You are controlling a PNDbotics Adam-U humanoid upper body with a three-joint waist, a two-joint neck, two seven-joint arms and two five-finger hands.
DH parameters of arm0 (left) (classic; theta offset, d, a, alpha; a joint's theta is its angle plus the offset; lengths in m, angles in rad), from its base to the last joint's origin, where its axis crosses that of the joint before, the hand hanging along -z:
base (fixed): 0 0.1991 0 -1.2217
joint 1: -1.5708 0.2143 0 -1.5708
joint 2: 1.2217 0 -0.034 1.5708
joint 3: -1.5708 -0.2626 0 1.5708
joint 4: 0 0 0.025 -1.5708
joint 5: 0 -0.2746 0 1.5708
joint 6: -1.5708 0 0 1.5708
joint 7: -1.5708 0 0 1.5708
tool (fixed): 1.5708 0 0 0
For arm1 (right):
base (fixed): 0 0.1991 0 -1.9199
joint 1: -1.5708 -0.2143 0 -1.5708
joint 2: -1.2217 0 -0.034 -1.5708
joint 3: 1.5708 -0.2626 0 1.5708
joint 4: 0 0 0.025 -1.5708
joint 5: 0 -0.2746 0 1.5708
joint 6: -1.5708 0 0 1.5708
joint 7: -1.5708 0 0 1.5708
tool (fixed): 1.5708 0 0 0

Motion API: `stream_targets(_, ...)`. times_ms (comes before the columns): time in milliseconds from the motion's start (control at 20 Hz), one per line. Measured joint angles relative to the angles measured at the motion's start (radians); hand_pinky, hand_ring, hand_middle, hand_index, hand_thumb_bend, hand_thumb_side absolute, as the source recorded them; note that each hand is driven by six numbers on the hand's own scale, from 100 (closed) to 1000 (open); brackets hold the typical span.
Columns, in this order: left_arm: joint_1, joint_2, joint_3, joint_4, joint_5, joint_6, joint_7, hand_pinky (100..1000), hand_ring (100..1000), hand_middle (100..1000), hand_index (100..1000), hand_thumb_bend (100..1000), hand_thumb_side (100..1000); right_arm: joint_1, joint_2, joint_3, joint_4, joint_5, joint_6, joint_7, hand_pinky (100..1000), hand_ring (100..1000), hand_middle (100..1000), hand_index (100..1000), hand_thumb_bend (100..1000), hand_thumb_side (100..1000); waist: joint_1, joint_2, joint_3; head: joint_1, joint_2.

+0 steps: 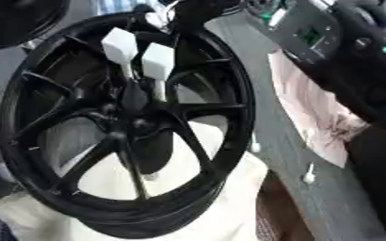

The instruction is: Pull the pin out of the wheel hub.

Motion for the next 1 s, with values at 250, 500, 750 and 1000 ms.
stream_targets(250, 0.024, 0.000, 0.012, 0.000, -0.009, 0.000, 0.019, 559, 527, 542, 731, 321, 628, 0.000, 0.102, 0.000, 0.021, 0.031, 0.068, 0.077, 831, 842, 794, 860, 327, 505, -0.005, -0.014, -0.013, 0.028, 0.002)
stream_targets(500, 0.031, 0.000, 0.018, 0.000, -0.013, -0.001, 0.028, 559, 527, 541, 731, 319, 629, 0.007, 0.114, -0.018, -0.030, 0.032, 0.148, 0.157, 821, 840, 793, 858, 342, 510, -0.010, -0.015, -0.013, 0.040, 0.003)
stream_targets(750, 0.037, 0.000, 0.020, 0.000, -0.020, -0.002, 0.033, 559, 527, 541, 731, 316, 631, 0.027, 0.107, -0.025, -0.094, 0.034, 0.230, 0.239, 817, 843, 798, 866, 359, 536, -0.009, -0.015, -0.013, 0.041, 0.003)
stream_targets(1000, 0.041, 0.000, 0.024, 0.000, -0.021, -0.002, 0.034, 558, 526, 540, 730, 316, 632, 0.045, 0.075, -0.033, -0.181, 0.061, 0.310, 0.319, 813, 835, 789, 865, 384, 577, -0.009, -0.012, -0.016, 0.040, 0.003)
